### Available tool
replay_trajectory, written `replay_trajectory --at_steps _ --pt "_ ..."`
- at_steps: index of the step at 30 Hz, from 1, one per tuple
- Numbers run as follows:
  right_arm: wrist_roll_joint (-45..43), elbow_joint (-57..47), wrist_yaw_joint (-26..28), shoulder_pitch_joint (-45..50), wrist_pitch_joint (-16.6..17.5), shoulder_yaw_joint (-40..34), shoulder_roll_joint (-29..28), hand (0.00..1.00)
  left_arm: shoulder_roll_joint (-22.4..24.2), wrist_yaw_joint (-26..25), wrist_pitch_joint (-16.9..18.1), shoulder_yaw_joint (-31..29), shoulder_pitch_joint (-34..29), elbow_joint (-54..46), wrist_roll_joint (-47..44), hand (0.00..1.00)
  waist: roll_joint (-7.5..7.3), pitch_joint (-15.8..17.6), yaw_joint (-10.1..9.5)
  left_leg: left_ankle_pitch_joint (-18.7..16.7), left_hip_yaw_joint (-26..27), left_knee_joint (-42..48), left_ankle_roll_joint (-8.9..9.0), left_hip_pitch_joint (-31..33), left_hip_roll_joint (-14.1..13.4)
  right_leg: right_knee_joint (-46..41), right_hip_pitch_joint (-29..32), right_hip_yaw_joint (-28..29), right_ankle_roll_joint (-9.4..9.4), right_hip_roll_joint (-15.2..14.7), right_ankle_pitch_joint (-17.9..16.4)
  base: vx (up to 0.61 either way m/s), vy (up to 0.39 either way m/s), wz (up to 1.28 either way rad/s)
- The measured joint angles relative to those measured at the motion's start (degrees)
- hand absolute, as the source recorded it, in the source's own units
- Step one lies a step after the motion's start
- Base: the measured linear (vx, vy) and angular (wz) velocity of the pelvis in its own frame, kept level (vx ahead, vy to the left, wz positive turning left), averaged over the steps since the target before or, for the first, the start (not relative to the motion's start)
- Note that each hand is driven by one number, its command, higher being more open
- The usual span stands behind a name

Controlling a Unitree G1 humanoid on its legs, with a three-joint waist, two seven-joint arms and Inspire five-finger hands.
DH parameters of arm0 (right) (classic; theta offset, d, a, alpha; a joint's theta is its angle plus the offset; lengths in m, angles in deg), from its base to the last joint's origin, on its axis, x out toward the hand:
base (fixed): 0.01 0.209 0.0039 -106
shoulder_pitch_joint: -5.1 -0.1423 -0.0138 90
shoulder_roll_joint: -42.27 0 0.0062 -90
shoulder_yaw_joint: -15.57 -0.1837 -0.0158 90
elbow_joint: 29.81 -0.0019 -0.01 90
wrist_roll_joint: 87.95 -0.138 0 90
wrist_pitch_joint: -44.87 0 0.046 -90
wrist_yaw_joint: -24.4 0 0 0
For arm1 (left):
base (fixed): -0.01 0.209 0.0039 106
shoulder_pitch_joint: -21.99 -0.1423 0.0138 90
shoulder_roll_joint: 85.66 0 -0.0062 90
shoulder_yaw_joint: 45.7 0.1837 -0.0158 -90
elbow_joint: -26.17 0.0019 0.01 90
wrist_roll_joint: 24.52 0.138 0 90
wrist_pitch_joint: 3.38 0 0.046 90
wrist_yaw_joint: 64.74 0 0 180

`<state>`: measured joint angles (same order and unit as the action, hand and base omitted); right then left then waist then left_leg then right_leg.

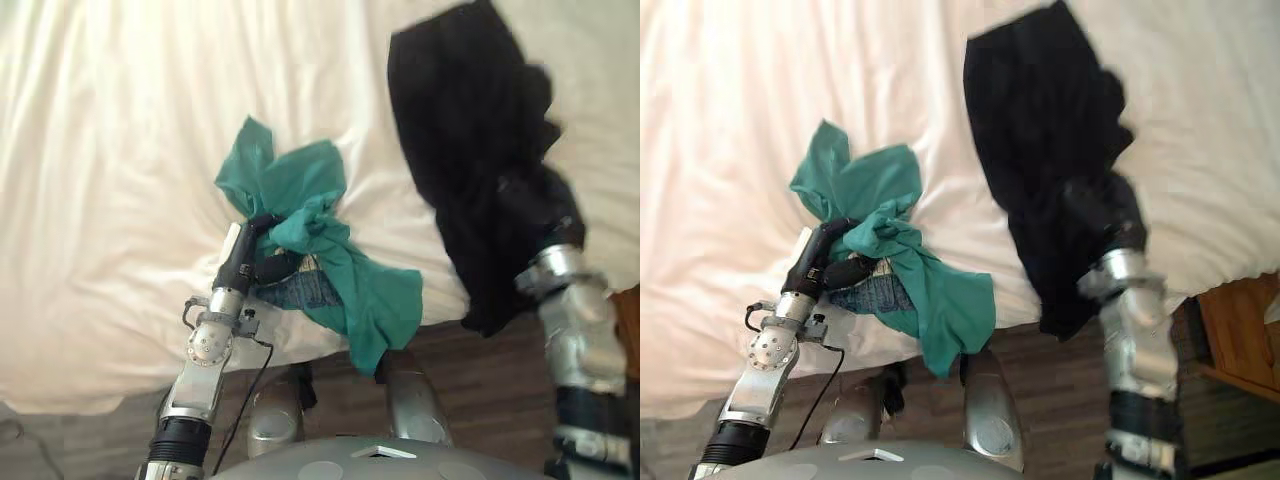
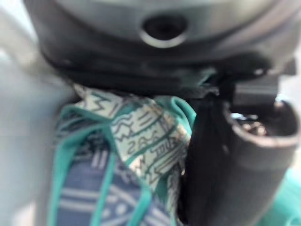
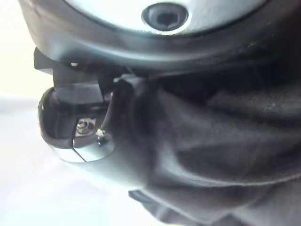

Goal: Tidy up the quilt and then pick up the clothes from the bed and put them into the laundry hamper

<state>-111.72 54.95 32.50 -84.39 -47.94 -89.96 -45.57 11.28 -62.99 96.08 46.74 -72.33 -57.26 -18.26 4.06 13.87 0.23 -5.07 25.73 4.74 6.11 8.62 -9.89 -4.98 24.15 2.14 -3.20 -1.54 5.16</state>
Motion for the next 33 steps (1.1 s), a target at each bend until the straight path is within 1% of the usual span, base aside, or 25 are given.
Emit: replay_trajectory --at_steps 2,4,6,7,9,11,14,15,16,17,18,19,20,21,22,23,24,25,27,28,29,31,32,33 --pt "-1.5 -0.3 2.3 4.9 2.0 2.2 -4.9 0.00 0.5 0.0 -2.6 0.0 0.4 2.5 -3.4 0.00 -0.28 -1.8 0.06 -1.1 2.2 0.0 0.17 -2.4 -0.4 0.4 -1.9 0.7 -0.07 0.7 0.0 -0.01 -0.001 -0.23" --pt "-1.4 -0.3 4.3 11.0 4.2 4.5 -9.8 0.00 0.8 -0.1 -4.4 0.0 0.6 5.9 -7.8 0.00 -1.07 -4.1 0.31 -1.6 3.3 -0.1 0.07 -5.1 -0.4 1.6 -4.9 1.4 -0.29 0.7 -0.1 -0.03 0.013 -0.17" --pt "-1.1 -0.3 5.7 16.7 6.0 6.3 -13.7 0.00 1.4 0.3 -4.8 0.0 0.1 9.0 -12.6 0.00 -1.76 -6.8 1.14 -2.2 3.3 -0.4 -0.09 -7.1 -0.2 2.4 -7.3 1.4 -0.38 0.7 -0.1 -0.01 0.004 0.03" --pt "-1.1 -0.3 6.4 18.5 6.6 7.1 -14.8 0.00 1.6 0.7 -4.8 0.0 -0.4 9.9 -14.4 0.00 -2.15 -7.9 1.53 -2.2 3.3 -0.7 0.01 -7.8 -0.1 2.8 -8.2 1.4 -0.25 0.5 0.1 0.00 0.020 0.05" --pt "-1.2 -0.3 8.0 21.7 7.9 7.9 -16.4 0.00 2.0 1.9 -4.7 0.1 -1.1 11.2 -17.5 0.00 -2.96 -9.7 1.72 -2.2 3.1 -1.0 -0.01 -8.9 0.3 3.9 -9.7 1.3 -0.84 -0.2 0.6 0.00 0.034 0.08" --pt "-1.2 -0.2 10.9 25.0 8.9 9.1 -17.0 0.00 2.8 3.2 -4.6 1.1 -2.8 11.6 -21.9 0.00 -3.76 -10.6 1.74 -2.3 2.6 -1.4 -0.21 -10.6 1.0 4.4 -11.9 0.9 -1.12 -1.3 0.7 0.01 0.050 0.16" --pt "-1.2 0.3 14.1 28.9 9.7 11.1 -17.8 0.00 4.7 4.3 -3.4 1.9 -5.1 12.2 -25.7 0.00 -4.23 -11.4 1.74 -2.3 1.4 -2.0 -0.63 -12.0 1.8 4.0 -13.6 -0.3 -1.42 -2.3 -0.2 0.02 0.073 0.29" --pt "-0.8 1.0 15.4 30.9 10.4 11.8 -18.4 0.00 5.8 5.1 -2.7 2.5 -6.0 12.7 -27.9 0.00 -4.37 -11.5 1.85 -2.4 0.0 -2.0 -0.99 -12.3 2.1 2.8 -14.2 -1.1 -1.80 -2.9 -1.3 0.04 0.060 0.64" --pt "1.8 2.6 16.7 32.4 11.9 12.9 -18.7 0.00 7.1 6.1 -1.8 3.1 -7.2 13.3 -30.1 0.00 -4.46 -11.6 1.92 -2.6 -1.7 -2.0 -1.43 -12.7 2.6 -0.2 -14.2 -2.3 -2.48 -3.8 -3.5 0.04 0.068 0.73" --pt "2.8 3.6 17.1 33.0 12.3 13.3 -18.6 0.00 7.4 6.4 -1.4 3.7 -7.9 13.4 -30.8 0.00 -4.61 -11.5 1.91 -2.7 -2.7 -1.9 -1.71 -13.1 3.1 -2.4 -14.2 -2.8 -3.01 -4.4 -5.0 0.04 0.060 0.96" --pt "3.3 5.9 17.8 34.1 12.7 14.2 -18.6 0.00 8.5 7.2 -0.4 4.9 -9.6 13.8 -30.9 0.00 -4.87 -11.6 2.10 -3.1 -5.6 -1.6 -2.35 -13.4 4.0 -7.8 -13.9 -3.5 -4.06 -5.6 -8.5 0.05 0.039 1.23" --pt "3.3 8.1 17.9 35.5 13.3 15.2 -18.7 0.00 9.2 8.2 0.5 6.5 -11.1 14.4 -30.9 0.00 -5.14 -11.6 2.33 -3.4 -9.3 -0.8 -2.91 -13.3 5.5 -14.1 -13.2 -0.2 -3.55 -6.8 -12.5 0.07 0.023 1.42" --pt "3.3 9.3 17.9 36.0 13.6 15.6 -18.6 0.00 9.3 8.7 0.8 7.2 -11.8 14.6 -31.0 0.00 -5.65 -11.8 2.68 -3.5 -11.7 -0.4 -3.16 -13.2 6.4 -16.3 -13.3 2.2 -3.19 -7.1 -14.3 0.10 -0.010 1.75" --pt "3.3 11.5 18.3 36.8 13.8 16.7 -18.6 0.00 9.4 9.8 1.6 8.1 -13.0 15.4 -31.2 0.00 -6.48 -12.2 3.47 -3.7 -16.3 0.9 -3.42 -12.7 7.3 -18.4 -14.5 6.7 -3.48 -7.3 -17.9 0.12 -0.081 1.95" --pt "3.3 13.0 18.8 37.6 15.0 17.5 -18.6 0.00 9.5 10.8 1.8 8.6 -13.6 15.9 -31.5 0.00 -7.06 -12.3 3.82 -4.3 -20.5 3.0 -3.51 -11.4 8.1 -17.5 -17.3 9.5 -3.03 -6.8 -20.6 0.12 -0.122 1.91" --pt "3.3 13.6 19.1 37.7 15.8 18.0 -18.3 0.00 9.8 11.1 1.8 8.6 -13.7 16.0 -31.5 0.00 -7.16 -12.3 3.63 -4.7 -22.0 4.2 -3.36 -10.5 8.4 -16.5 -18.4 10.2 -3.03 -6.8 -21.9 0.08 -0.149 1.40" --pt "3.2 14.5 19.3 36.9 16.6 18.3 -17.9 0.00 10.3 11.1 1.8 8.6 -13.7 16.3 -31.7 0.00 -6.63 -12.4 2.89 -5.0 -23.4 5.6 -3.13 -9.1 8.6 -15.3 -19.3 9.3 -3.60 -6.7 -22.3 0.01 -0.106 1.02" --pt "2.7 15.7 20.0 35.5 18.0 18.2 -16.9 0.00 10.3 11.2 1.7 9.8 -13.6 16.7 -33.5 0.00 -5.47 -12.8 2.07 -4.4 -25.7 5.8 -2.72 -7.5 8.3 -13.8 -19.7 6.3 -3.83 -6.9 -22.0 -0.01 -0.102 0.94" --pt "2.5 17.7 20.7 33.5 18.4 18.2 -15.7 0.00 10.3 11.2 1.5 10.3 -13.3 17.1 -35.2 0.00 -4.85 -12.9 1.95 -2.4 -27.6 3.6 -2.48 -7.1 8.3 -12.4 -20.3 3.5 -4.01 -7.3 -21.2 -0.03 -0.087 0.85" --pt "2.5 19.1 20.9 32.3 18.4 18.1 -14.9 0.00 10.4 11.2 0.9 10.6 -13.2 17.4 -37.3 0.00 -4.18 -12.9 1.92 -0.4 -29.0 1.6 -2.44 -7.1 8.5 -10.8 -21.7 0.5 -3.89 -7.7 -20.7 -0.03 -0.081 1.10" --pt "2.5 19.1 20.9 31.9 18.5 18.1 -14.7 0.00 10.4 11.2 0.2 10.8 -13.3 17.4 -38.8 0.00 -4.25 -12.8 1.80 1.6 -29.6 0.8 -2.63 -6.4 9.1 -9.8 -23.0 -2.8 -4.04 -8.6 -20.4 -0.04 -0.065 1.25" --pt "2.2 19.1 20.7 31.9 18.6 18.2 -14.6 0.00 10.4 11.0 -0.2 11.1 -13.2 17.2 -40.0 0.00 -4.73 -12.6 1.91 4.0 -29.2 0.7 -3.83 -4.7 10.4 -9.0 -24.1 -6.9 -3.89 -9.9 -19.7 -0.04 -0.004 1.43" --pt "1.9 19.0 19.1 32.0 18.9 18.2 -14.6 0.00 10.3 10.7 -1.0 11.0 -13.4 17.1 -40.2 0.00 -4.92 -12.0 1.98 4.5 -24.7 -0.1 -8.86 -3.6 10.6 -7.9 -26.2 -13.5 -3.51 -11.7 -18.5 -0.04 0.063 1.79" --pt "1.9 19.0 18.4 31.9 19.1 18.3 -14.6 0.00 10.3 10.6 -1.1 10.7 -13.6 17.0 -40.2 0.00 -4.70 -11.8 1.91 3.0 -20.4 0.7 -10.96 -3.1 9.9 -8.0 -26.8 -15.8 -3.41 -11.7 -18.3 -0.06 0.081 2.04"
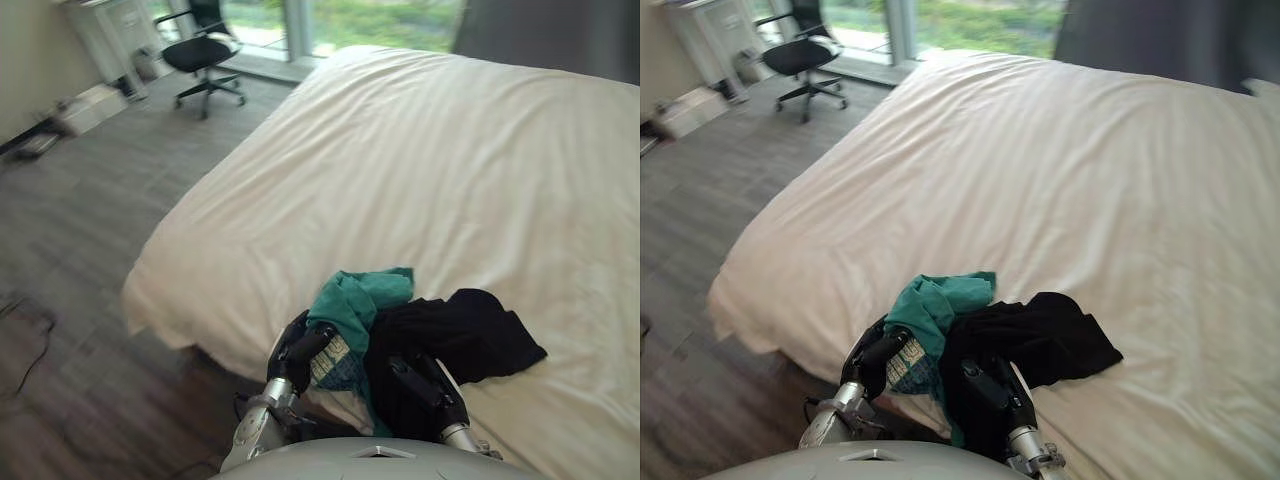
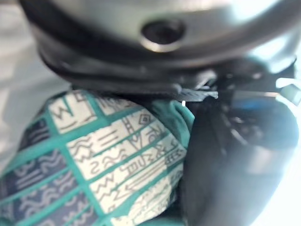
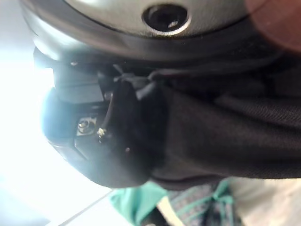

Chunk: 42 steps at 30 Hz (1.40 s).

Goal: Tidy up the quilt and then pick up the clothes from the bed and put them into the laundry hamper

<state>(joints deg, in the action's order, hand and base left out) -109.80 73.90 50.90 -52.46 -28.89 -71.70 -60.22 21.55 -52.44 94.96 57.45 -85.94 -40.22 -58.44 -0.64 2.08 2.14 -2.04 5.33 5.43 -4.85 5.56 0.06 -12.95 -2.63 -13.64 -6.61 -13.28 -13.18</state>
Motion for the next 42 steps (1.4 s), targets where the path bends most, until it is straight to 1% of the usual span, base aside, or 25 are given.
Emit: replay_trajectory --at_steps 1,2,4,5,6,7,8,9,10,11,12,15,17,18,19,20,21,22,23,24,26,29,30,36,42 --pt "0.0 -0.6 -1.7 -0.3 0.0 0.6 -0.1 0.00 0.0 -0.4 0.0 -1.5 -0.7 -0.1 -0.9 0.00 -0.03 1.4 -0.43 -1.2 6.7 3.6 -1.33 1.5 -2.1 -0.7 -1.5 -3.0 0.10 -0.3 0.1 -0.08 0.068 1.68" --pt "0.0 -2.2 -3.1 -0.2 0.2 1.1 0.1 0.00 0.1 -0.4 0.0 -2.6 -2.1 -0.5 -2.3 0.00 0.62 2.5 -0.51 -3.0 8.7 7.0 -1.18 3.2 -3.2 -1.6 -3.0 -5.9 0.12 -0.3 0.1 -0.08 0.045 1.62" --pt "0.0 -3.9 -4.7 0.6 0.2 1.9 0.0 0.00 -0.4 -0.1 -0.1 -3.5 -5.3 -3.2 -2.5 0.00 1.18 2.8 -0.58 -4.0 10.5 8.0 -0.19 4.8 -3.0 -1.4 -4.5 -8.6 0.56 -1.1 0.0 -0.04 0.098 1.57" --pt "0.0 -3.9 -5.0 0.7 0.2 2.0 -0.3 0.00 -0.7 -0.1 -0.1 -4.0 -6.2 -4.1 -2.5 0.00 0.55 2.7 -0.43 -4.1 11.7 7.3 -0.07 5.0 -2.5 0.2 -5.2 -8.5 1.61 -1.2 -0.6 0.02 0.129 1.93" --pt "0.0 -3.8 -5.3 0.9 0.1 2.2 -1.8 0.00 -1.4 -0.2 -0.1 -5.5 -6.7 -5.4 -2.5 0.00 -1.89 2.5 -0.04 -6.0 15.0 11.2 -1.37 6.7 -3.1 3.2 -6.5 -7.9 1.94 -2.0 -4.7 0.00 0.120 1.79" --pt "-1.2 -4.0 -5.4 0.5 0.0 1.8 -1.7 0.00 -1.5 -0.2 -0.1 -5.9 -7.1 -6.8 -2.6 0.00 0.82 3.3 -1.32 -9.2 16.6 22.2 -3.28 9.4 -6.8 -0.2 -6.4 -8.5 1.81 -0.7 -6.3 0.00 0.111 1.61" --pt "-1.4 -4.1 -5.3 0.6 -0.1 1.5 -1.0 0.00 -1.0 -0.2 -0.1 -6.0 -8.0 -7.6 -2.9 0.00 2.08 3.4 -1.76 -9.8 15.8 21.3 2.79 8.4 -7.5 -1.7 -6.6 -8.1 1.30 -0.1 -7.0 0.02 0.142 1.56" --pt "-1.6 -2.4 -5.1 -0.1 -1.3 1.0 -1.5 0.00 -1.5 -0.4 -0.6 -6.5 -8.3 -7.5 -4.1 0.00 -0.13 3.1 -0.71 -8.8 12.8 18.1 2.63 7.4 -2.4 -3.4 -7.4 -6.5 1.44 -1.8 -7.2 0.12 0.148 1.64" --pt "-2.0 -1.1 -4.4 -0.5 -1.8 0.4 -1.5 0.00 -1.8 -0.4 -0.8 -7.0 -7.9 -6.5 -4.3 0.00 -0.24 3.0 -0.50 -7.1 11.4 14.7 1.46 6.0 -0.1 -5.2 -8.0 -6.3 2.80 -2.6 -4.7 0.16 0.150 1.70" --pt "-2.3 -0.1 -4.1 -0.9 -1.9 0.0 -1.5 0.00 -1.8 -0.4 -0.9 -7.2 -7.8 -5.8 -4.3 0.00 0.01 3.1 -0.58 -6.2 10.1 13.5 1.21 5.8 0.4 -6.4 -7.7 -6.5 2.80 -2.4 -3.0 0.20 0.129 1.29" --pt "-4.2 2.4 -2.9 -2.3 -2.6 -0.8 -1.6 0.00 -2.2 -0.6 -0.8 -7.5 -7.8 -5.1 -4.7 0.00 1.34 2.9 -0.70 -4.6 7.7 11.2 0.64 4.7 0.9 -8.1 -7.3 -6.5 3.35 -1.7 -1.3 0.22 0.123 0.97" --pt "-4.3 4.4 -0.8 -2.9 -2.9 -1.5 -3.0 0.00 -3.5 -0.9 1.6 -7.7 -7.9 -3.1 -4.8 0.00 0.30 3.3 -1.01 -1.8 3.5 5.3 0.87 1.3 2.8 -6.0 -6.2 -6.3 3.72 -0.6 -1.3 0.17 0.054 0.76" --pt "-3.8 4.6 -0.5 -2.0 -3.0 -1.4 -3.7 0.00 -3.6 -1.0 1.4 -7.8 -8.0 -2.6 -4.9 0.00 -0.14 3.7 -0.41 -1.2 0.0 3.8 1.00 -0.1 3.6 -9.6 -3.4 -3.2 6.00 0.7 -3.2 0.14 -0.059 0.94" --pt "-3.8 4.5 -0.8 -0.9 -2.6 -1.2 -3.8 0.00 -3.2 -0.6 1.4 -7.6 -7.8 -2.7 -4.7 0.00 0.29 3.7 0.17 -1.0 -3.4 3.1 0.83 -0.6 3.3 -12.8 -1.0 1.2 6.65 3.6 -5.1 0.10 -0.127 1.18" --pt "-3.8 4.5 -0.9 0.2 -1.9 -0.8 -3.7 0.00 -3.0 0.1 1.5 -7.3 -7.6 -2.9 -4.7 0.00 1.18 4.0 0.48 -0.6 -5.9 2.5 1.22 -0.9 3.0 -13.5 0.5 4.4 6.21 5.7 -6.3 0.11 -0.166 1.52" --pt "-3.9 3.7 -0.9 0.7 -0.4 -0.1 -3.4 0.00 -2.7 1.4 1.5 -7.2 -7.3 -3.4 -4.6 0.00 0.80 3.9 0.57 -0.3 -8.6 2.4 1.69 -1.0 2.9 -11.1 2.6 9.6 5.63 7.8 -6.3 0.07 -0.152 1.18" --pt "-3.9 3.5 -0.9 0.8 0.1 0.2 -3.2 0.00 -2.8 2.0 1.5 -7.2 -7.5 -3.6 -4.4 0.00 0.15 3.8 0.53 -0.6 -9.3 2.9 2.23 -0.6 3.4 -8.0 2.7 11.9 5.34 8.3 -5.8 0.05 -0.164 1.18" --pt "-4.1 3.4 -0.8 0.7 1.2 0.2 -3.1 0.00 -3.0 2.7 1.1 -7.0 -7.4 -3.7 -3.7 0.00 -1.35 3.8 0.92 -2.4 -9.7 5.5 3.59 0.4 4.5 -5.5 2.0 13.4 5.15 8.4 -3.2 0.03 -0.143 0.74" --pt "-4.1 3.6 -0.9 0.6 1.2 -0.2 -2.6 0.00 -2.5 3.1 0.6 -6.5 -7.7 -4.1 -3.5 0.00 -1.37 3.6 0.69 -3.1 -8.5 6.8 3.55 0.5 4.0 -5.1 1.9 12.9 5.21 8.4 -3.2 0.07 -0.152 0.71" --pt "-4.6 3.3 -0.9 0.4 2.1 -1.0 -0.5 0.00 -1.4 3.2 0.1 -4.8 -8.3 -4.5 -3.1 0.00 0.58 3.4 0.54 -3.9 -5.4 9.0 3.79 1.1 2.4 -4.1 1.0 11.6 5.06 8.2 -3.0 0.13 -0.065 0.40" --pt "-6.5 3.7 -0.9 -0.5 1.6 -1.7 1.3 0.00 -1.5 4.3 -1.4 -2.1 -7.8 -4.5 -1.1 0.00 1.82 3.3 0.37 -4.2 -3.9 9.4 4.38 0.8 2.3 -2.7 -1.7 10.5 4.04 7.7 -2.5 0.18 0.019 0.24" --pt "-6.5 3.6 -0.5 -0.7 1.5 -1.5 -0.3 0.00 -3.5 4.2 -2.5 -2.2 -6.0 -4.6 -1.2 0.00 0.15 2.6 -0.22 -4.4 -3.9 8.4 4.60 -0.2 2.3 -2.6 -2.3 10.8 3.07 7.7 -1.8 0.14 0.024 0.06" --pt "-6.5 1.3 0.3 0.5 0.6 -1.1 -3.1 0.00 -5.7 4.3 -3.4 -3.4 -6.2 -2.7 -1.2 0.00 -0.13 -0.9 -0.27 6.6 -1.4 -10.5 2.85 -6.9 3.6 2.2 -2.5 15.4 2.18 6.7 1.6 0.05 0.004 0.01" --pt "-6.5 1.3 0.1 0.7 0.6 -0.3 -3.2 0.00 -5.7 4.0 -3.4 -3.3 -6.6 -2.7 -1.2 0.00 -0.12 -0.9 -0.20 6.2 0.4 -10.5 3.03 -7.1 3.0 2.2 -1.9 16.5 2.24 7.0 1.6 0.00 -0.006 -0.12" --pt "-5.2 1.3 -7.0 5.1 0.4 5.2 -3.2 0.00 -5.7 -0.7 -2.0 0.4 -9.1 -2.6 -1.0 0.00 -0.62 -0.7 1.25 5.0 5.5 -10.2 3.54 -7.2 2.3 3.2 -1.9 13.2 3.23 6.2 0.5 0.04 -0.047 0.05"
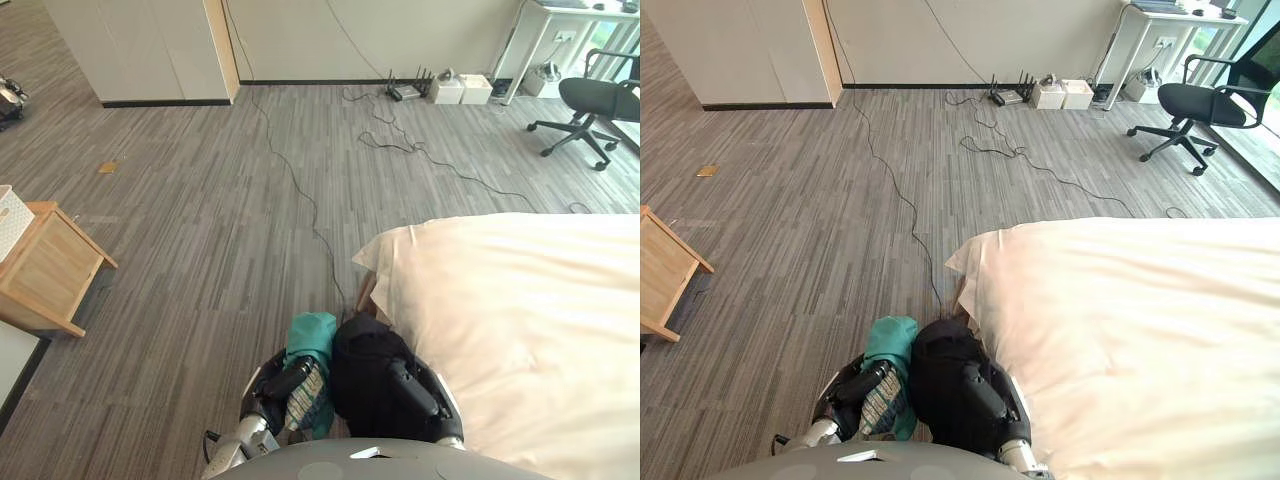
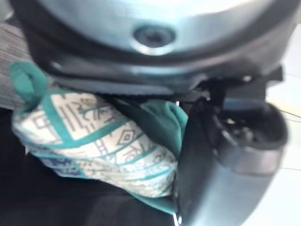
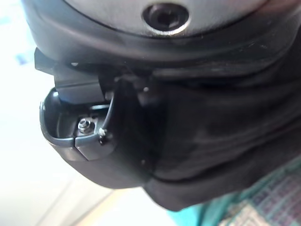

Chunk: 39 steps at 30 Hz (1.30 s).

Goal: Tidy up the quilt and then pick up the clothes from the bed and put them into the laundry hamper

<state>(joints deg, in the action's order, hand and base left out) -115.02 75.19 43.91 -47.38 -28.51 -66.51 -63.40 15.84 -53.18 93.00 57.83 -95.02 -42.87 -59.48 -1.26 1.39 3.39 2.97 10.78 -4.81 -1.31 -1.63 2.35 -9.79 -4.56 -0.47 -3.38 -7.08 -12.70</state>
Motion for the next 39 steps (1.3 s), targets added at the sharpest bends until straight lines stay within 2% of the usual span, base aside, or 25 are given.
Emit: replay_trajectory --at_steps 3,4,6,7,9,11,12,13,15,17,18,19,20,21,23,24,25,26,27,29,31,33,36,38,39 --pt "2.6 0.1 -3.8 0.1 0.1 3.3 0.0 0.00 -0.7 -1.8 -0.1 1.3 -0.7 1.3 -1.1 0.00 -0.90 1.1 -0.05 -5.5 0.8 9.3 0.80 3.5 -1.0 -0.7 -1.2 -3.5 -0.01 -0.7 -0.9 0.10 -0.072 0.11" --pt "4.3 -0.4 -5.2 -0.4 0.0 4.3 0.3 0.00 -1.1 -2.3 0.6 1.4 -0.7 0.9 -1.1 0.00 -0.19 2.1 -0.67 -9.3 1.0 18.2 1.31 6.9 -2.7 -1.9 -1.9 -3.9 0.02 -0.2 -1.6 0.09 -0.075 0.11" --pt "5.7 -1.3 -7.0 -1.3 0.0 5.1 1.2 0.00 -0.7 -3.9 1.8 1.1 0.0 0.8 -1.1 0.00 1.07 4.1 -0.29 -11.8 2.8 31.4 1.29 12.1 -5.5 -3.3 -3.1 -6.2 0.11 0.7 -2.2 0.07 -0.060 0.46" --pt "6.5 -1.4 -7.8 -2.4 0.0 5.4 1.9 0.00 -0.7 -4.1 3.0 0.9 0.8 0.7 -1.1 0.00 1.47 6.4 -0.15 -11.9 3.9 39.6 1.22 14.9 -7.6 -3.4 -4.7 -8.3 0.11 1.3 -2.2 0.00 -0.042 0.56" --pt "6.6 -0.7 -8.8 -4.0 -0.1 5.9 3.3 0.00 -0.5 -4.2 3.5 -0.1 2.4 1.4 -1.0 0.00 2.97 8.1 -1.11 -11.9 4.8 45.6 1.33 16.2 -9.5 -3.5 -6.6 -9.0 0.57 1.9 -3.1 0.00 -0.009 0.17" --pt "7.3 1.6 -9.5 -6.2 -0.1 5.9 4.0 0.00 -0.6 -4.9 3.6 -1.4 3.1 2.0 -0.8 0.00 2.89 8.9 -1.49 -12.4 4.7 45.4 2.22 15.9 -8.8 -3.8 -6.7 -8.9 1.04 1.3 -4.8 0.02 0.005 0.04" --pt "8.6 2.3 -9.9 -7.6 -0.1 5.5 4.0 0.00 -0.8 -5.2 3.6 -2.3 3.8 2.2 -0.9 0.00 2.88 10.5 -1.50 -12.2 4.6 46.7 3.25 16.2 -9.0 -3.0 -7.4 -8.9 1.71 1.4 -5.2 0.02 0.019 0.16" --pt "8.9 2.4 -9.9 -9.0 -0.2 5.0 4.1 0.00 -1.2 -5.1 3.8 -2.9 4.4 1.6 -0.9 0.00 2.71 12.6 -1.55 -13.8 5.3 49.1 6.11 18.3 -9.4 -2.4 -8.9 -9.1 2.27 1.5 -5.5 0.01 0.027 0.22" --pt "9.4 2.6 -10.0 -9.2 -0.8 3.5 5.2 0.00 -1.2 -5.0 3.9 -2.6 4.7 1.7 -1.0 0.00 3.18 13.0 -1.62 -15.5 6.1 41.6 4.49 18.8 -8.0 -1.2 -11.0 -9.8 2.23 0.7 -6.4 0.07 0.062 0.30" --pt "11.1 4.2 -10.1 -9.6 -0.8 2.3 6.6 0.00 -1.1 -3.9 4.7 -2.0 4.5 2.2 -1.0 0.00 4.28 12.9 -1.92 -12.5 7.1 33.6 3.69 19.2 -7.6 0.2 -13.8 -10.5 1.53 0.2 -7.3 0.17 0.148 0.09" --pt "11.4 6.5 -10.1 -10.6 -0.9 1.7 7.2 0.00 -1.1 -3.2 5.1 -1.8 4.5 2.8 -1.0 0.00 4.44 12.6 -2.42 -8.4 8.5 32.7 -0.04 18.8 -7.7 1.2 -15.6 -10.5 2.03 -0.3 -8.3 0.28 0.228 -0.19" --pt "12.2 10.0 -10.1 -11.9 -0.9 1.6 7.1 0.00 -1.0 -2.6 5.4 -2.0 4.6 3.9 -1.0 0.00 3.60 10.9 -2.71 -11.5 9.6 34.3 -2.10 18.9 -6.4 1.0 -15.9 -10.3 3.26 -1.8 -8.9 0.33 0.207 -0.20" --pt "12.8 10.9 -10.1 -12.2 -0.9 1.5 7.2 0.00 -0.8 -2.4 5.7 -2.0 4.6 4.5 -1.0 0.00 3.69 10.1 -2.85 -12.6 9.9 35.1 -3.22 19.3 -5.9 0.6 -15.4 -10.1 2.99 -2.3 -8.3 0.52 0.230 -0.02" --pt "13.3 12.1 -10.1 -12.4 -0.7 0.8 7.0 0.00 -0.5 -1.6 6.2 -2.2 4.7 5.6 -0.6 0.00 3.38 9.5 -2.81 -14.0 9.9 36.3 -5.02 19.5 -4.7 -1.8 -14.5 -8.9 1.67 -3.4 -6.8 0.46 0.173 0.22" --pt "13.3 12.6 -10.0 -12.2 -0.4 0.5 6.3 0.00 -0.2 -0.8 6.8 -2.2 4.6 6.3 -0.1 0.00 2.84 8.4 -2.89 -16.5 9.7 37.1 -6.13 18.5 -3.4 -9.7 -12.1 -7.6 -1.18 -4.8 -5.1 0.49 0.211 0.29" --pt "13.7 13.0 -9.7 -12.4 0.5 0.6 5.9 0.00 -0.3 -0.6 7.9 -2.3 4.6 7.1 0.5 0.00 2.97 8.0 -3.04 -18.0 9.4 36.4 -6.14 16.6 -2.8 -19.1 -8.6 -6.2 -4.64 -5.6 -2.5 0.50 0.214 0.12" --pt "14.3 13.0 -9.3 -12.4 1.8 0.6 5.5 0.00 -0.5 -0.4 9.1 -2.6 4.5 7.8 2.2 0.00 2.21 8.3 -3.05 -19.2 9.0 34.6 -5.67 13.6 -1.9 -31.4 -3.3 -3.3 -9.59 -6.1 2.3 0.40 0.161 0.06" --pt "15.1 12.9 -9.1 -12.4 2.5 0.7 5.1 0.00 -0.8 -0.4 9.4 -2.6 4.4 8.0 2.6 0.00 1.60 8.4 -2.94 -19.7 8.8 33.2 -4.98 11.7 -1.4 -37.9 -0.6 -1.9 -11.22 -6.0 3.2 0.38 0.118 0.00" --pt "15.5 12.6 -8.6 -12.3 4.0 1.0 4.7 0.00 -1.6 -0.5 9.5 -2.5 4.2 8.5 4.2 0.00 1.13 8.9 -2.53 -19.5 8.3 29.4 -4.45 7.2 -0.2 -47.5 4.5 -1.9 -9.92 -6.0 2.4 0.30 0.072 0.00" --pt "15.4 10.6 -8.1 -11.8 5.0 1.6 4.7 0.00 -2.5 -0.7 9.5 -1.2 3.9 9.7 4.7 0.00 0.76 9.0 -0.87 -18.9 7.3 23.2 -3.69 0.3 0.7 -53.6 11.2 -5.1 -5.76 -5.7 0.0 0.38 0.068 0.15" --pt "15.4 7.9 -7.3 -10.5 7.0 1.7 4.3 0.00 -3.8 -0.9 9.1 1.3 4.9 10.1 4.4 0.00 0.72 9.4 1.23 -18.7 4.5 18.9 -3.46 -5.4 1.6 -51.6 19.2 -9.0 -2.07 -5.7 -2.2 0.38 0.022 0.47" --pt "15.4 6.0 -7.3 -9.4 8.1 1.7 4.1 0.00 -4.5 -0.9 7.0 2.7 5.3 10.1 3.8 0.00 0.89 9.6 3.03 -19.3 1.1 17.4 -2.42 -9.1 1.6 -41.4 23.7 -11.7 -1.40 -6.1 -2.5 0.46 -0.039 0.96" --pt "15.5 5.6 -6.8 -9.4 9.1 1.5 3.7 0.00 -4.3 -0.6 5.3 2.1 7.4 12.5 3.5 0.00 0.68 10.4 3.97 -22.7 -5.0 16.7 0.27 -15.3 1.0 -18.9 24.7 -9.6 -1.34 -6.2 2.7 0.56 -0.148 1.21" --pt "15.6 4.1 -4.8 -8.7 9.1 0.8 2.9 0.00 -4.1 0.3 5.3 1.1 6.4 12.6 1.9 0.00 0.11 10.4 3.82 -27.9 -8.0 19.4 0.84 -17.3 0.7 -18.9 27.7 -6.3 -2.26 -6.9 6.4 0.59 -0.292 0.90" --pt "15.5 2.7 -4.1 -8.2 8.9 0.3 2.9 0.00 -3.4 0.6 4.9 -0.2 5.4 12.6 0.9 0.00 0.70 10.2 4.22 -31.5 -9.7 21.8 1.85 -17.6 -1.1 -25.2 30.0 -5.9 -0.88 -6.9 9.8 0.64 -0.385 0.81"
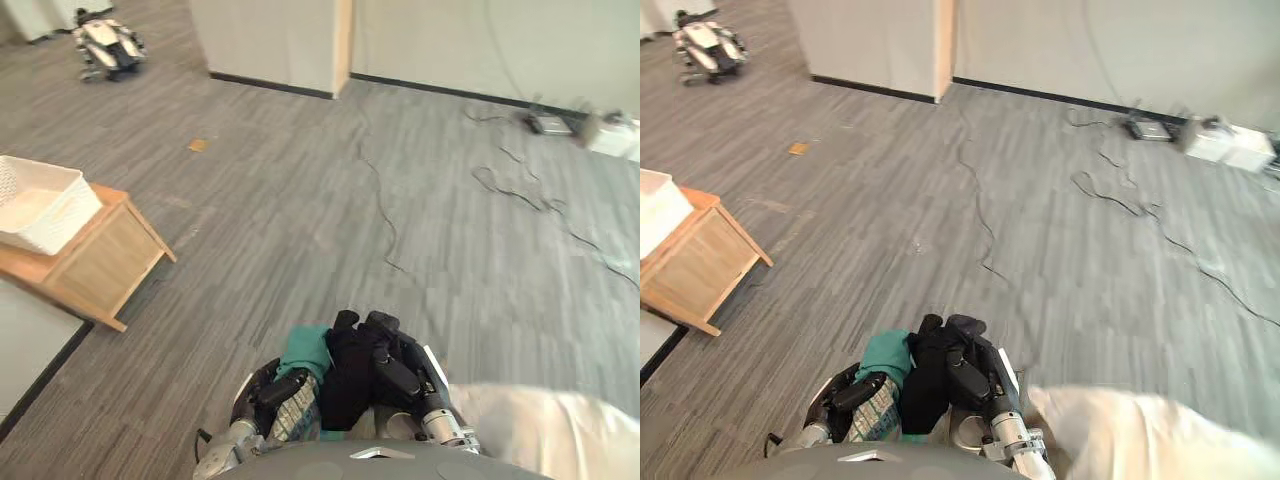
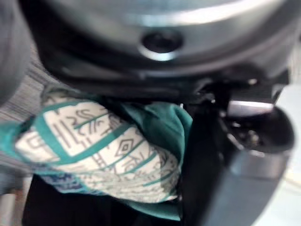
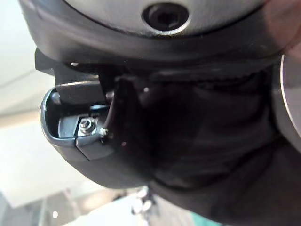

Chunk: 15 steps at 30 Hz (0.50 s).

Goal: Tidy up the quilt and then pick up the clothes from the bed and put them into the laundry hamper

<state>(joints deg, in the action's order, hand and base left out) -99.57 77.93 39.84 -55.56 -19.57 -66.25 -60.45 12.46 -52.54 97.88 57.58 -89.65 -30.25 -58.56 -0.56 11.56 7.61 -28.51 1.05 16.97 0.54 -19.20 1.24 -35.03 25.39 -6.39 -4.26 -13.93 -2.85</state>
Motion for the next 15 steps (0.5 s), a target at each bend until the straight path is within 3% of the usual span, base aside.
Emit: replay_trajectory --at_steps 1,2,3,4,5,6,7,9,11,12,13,14,15 --pt "0.0 -2.5 0.4 0.6 -0.9 -0.2 1.1 0.00 2.1 0.0 -0.2 -1.8 -1.6 0.0 0.2 0.00 2.93 -1.3 0.46 -1.6 -1.2 0.7 1.66 -0.6 -3.5 -5.9 1.0 -2.8 2.02 1.2 -3.5 0.82 -0.441 0.83" --pt "-0.1 -2.9 0.4 0.0 -1.5 -0.3 1.3 0.00 2.6 0.0 -0.2 -2.7 -1.9 -0.1 0.5 0.00 3.91 -1.2 0.66 -1.3 -1.0 4.1 1.75 1.0 -4.8 -7.5 0.7 -4.6 2.70 1.2 -6.2 0.82 -0.452 0.86" --pt "-0.6 -2.2 0.4 -1.7 -3.2 -1.0 1.2 0.00 3.5 0.0 -0.2 -3.3 -1.2 -0.4 0.5 0.00 4.78 -0.3 0.66 2.1 -0.3 15.7 1.70 6.6 -7.2 -8.8 -0.9 -7.2 4.02 1.3 -9.6 0.68 -0.371 0.82" --pt "-0.6 -1.7 0.7 -3.6 -4.8 -1.2 2.1 0.00 4.7 0.5 -0.1 -3.7 -0.5 -0.7 0.7 0.00 5.88 1.8 0.25 9.3 0.2 29.1 0.84 12.8 -10.6 -6.5 -5.3 -9.6 4.97 3.0 -11.4 0.62 -0.416 0.78" --pt "-0.6 -1.3 1.4 -4.5 -5.7 -1.4 2.9 0.00 5.0 1.1 0.0 -3.8 -0.2 -1.1 1.0 0.00 6.54 2.6 -0.15 9.2 0.4 34.6 0.84 15.4 -12.1 -4.2 -8.3 -10.8 5.40 4.4 -11.9 0.61 -0.399 0.36" --pt "-0.7 1.1 1.7 -6.8 -6.8 -1.5 3.6 0.00 5.0 2.6 0.3 -4.0 0.1 -2.6 1.6 0.00 6.26 3.6 -1.52 8.4 0.7 40.4 0.91 18.4 -11.9 0.5 -14.1 -11.2 5.96 6.4 -12.2 0.72 -0.435 -0.08" --pt "-1.9 3.0 1.7 -8.1 -8.3 -1.9 3.6 0.00 4.8 4.1 1.2 -3.9 0.1 -3.7 2.7 0.00 5.39 4.3 -3.22 8.1 1.0 42.0 0.95 20.8 -9.5 5.6 -20.5 -11.4 6.28 7.3 -12.4 0.59 -0.315 -0.23" --pt "-3.6 3.9 1.7 -8.4 -9.2 -3.0 3.8 0.00 4.7 5.6 1.9 -2.8 0.1 -4.3 3.0 0.00 5.12 4.3 -4.19 8.1 3.7 38.2 0.97 25.4 -5.8 12.4 -27.8 -12.0 6.58 8.2 -12.6 0.51 -0.214 -0.10" --pt "-4.5 4.1 1.7 -8.9 -10.5 -3.9 3.9 0.00 4.7 6.4 2.4 -2.3 0.1 -5.0 2.9 0.00 6.15 4.3 -4.35 8.4 9.3 30.2 1.08 30.3 -4.0 18.3 -33.7 -12.6 6.52 9.3 -12.7 0.58 -0.168 -0.04" --pt "-4.5 4.2 1.7 -9.1 -11.4 -4.0 3.9 0.00 4.7 6.7 2.5 -2.4 0.3 -5.0 2.6 0.00 6.18 4.3 -4.29 9.3 14.2 24.5 1.09 32.0 -3.5 20.9 -36.6 -13.4 6.10 9.5 -12.9 0.72 -0.175 0.18" --pt "-4.4 4.3 1.7 -8.5 -11.9 -4.1 4.0 0.00 4.6 6.7 2.3 -2.3 0.7 -4.9 2.3 0.00 6.21 4.3 -4.21 12.4 25.2 15.7 0.60 33.0 -3.7 26.2 -42.2 -16.8 3.69 10.3 -12.8 0.62 -0.146 0.32" --pt "-4.4 4.4 1.7 -7.7 -12.2 -4.1 4.0 0.00 4.6 6.7 2.2 -2.2 0.7 -4.9 2.1 0.00 6.16 4.2 -4.20 13.6 29.5 12.7 -0.12 32.9 -3.8 28.4 -44.8 -18.2 2.83 10.9 -12.9 0.61 -0.148 0.64" --pt "-4.4 4.8 1.6 -6.2 -12.6 -4.1 4.2 0.00 4.5 6.7 1.6 -2.0 0.7 -4.8 1.1 0.00 6.41 3.8 -4.19 15.5 37.0 7.6 -2.76 32.7 -3.4 30.9 -49.0 -20.7 1.22 12.7 -13.7 0.49 -0.117 0.59"
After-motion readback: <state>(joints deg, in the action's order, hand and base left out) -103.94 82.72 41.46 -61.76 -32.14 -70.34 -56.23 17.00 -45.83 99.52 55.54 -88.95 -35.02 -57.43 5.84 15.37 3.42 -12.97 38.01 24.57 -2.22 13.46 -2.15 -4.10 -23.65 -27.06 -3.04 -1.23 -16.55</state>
